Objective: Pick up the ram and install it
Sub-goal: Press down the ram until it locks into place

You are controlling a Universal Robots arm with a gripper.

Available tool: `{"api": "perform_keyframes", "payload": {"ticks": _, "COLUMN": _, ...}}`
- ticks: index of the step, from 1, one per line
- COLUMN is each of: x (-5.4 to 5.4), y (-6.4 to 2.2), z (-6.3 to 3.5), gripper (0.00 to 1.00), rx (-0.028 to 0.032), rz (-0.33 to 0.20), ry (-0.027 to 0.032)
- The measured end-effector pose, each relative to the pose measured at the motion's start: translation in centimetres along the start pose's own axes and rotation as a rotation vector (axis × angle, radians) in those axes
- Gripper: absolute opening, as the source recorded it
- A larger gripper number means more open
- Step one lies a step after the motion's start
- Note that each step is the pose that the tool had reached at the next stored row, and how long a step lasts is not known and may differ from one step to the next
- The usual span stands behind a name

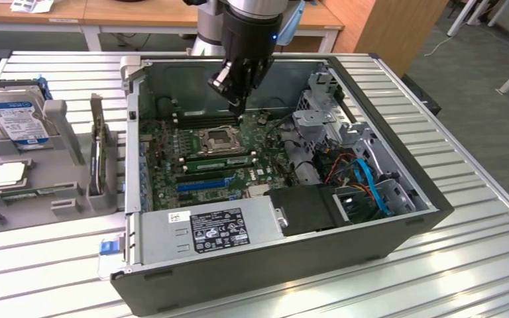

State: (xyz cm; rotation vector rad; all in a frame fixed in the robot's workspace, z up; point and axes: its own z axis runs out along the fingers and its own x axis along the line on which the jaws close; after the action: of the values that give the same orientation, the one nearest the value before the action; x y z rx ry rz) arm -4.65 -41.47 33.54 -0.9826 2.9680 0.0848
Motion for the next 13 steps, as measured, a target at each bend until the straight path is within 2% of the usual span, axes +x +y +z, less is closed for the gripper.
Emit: {"api": "perform_keyframes", "payload": {"ticks": 13, "x": 0.00, "y": 0.00, "z": 0.00, "gripper": 0.10, "rx": 0.0067, "rz": 0.221, "ry": -0.0104}}
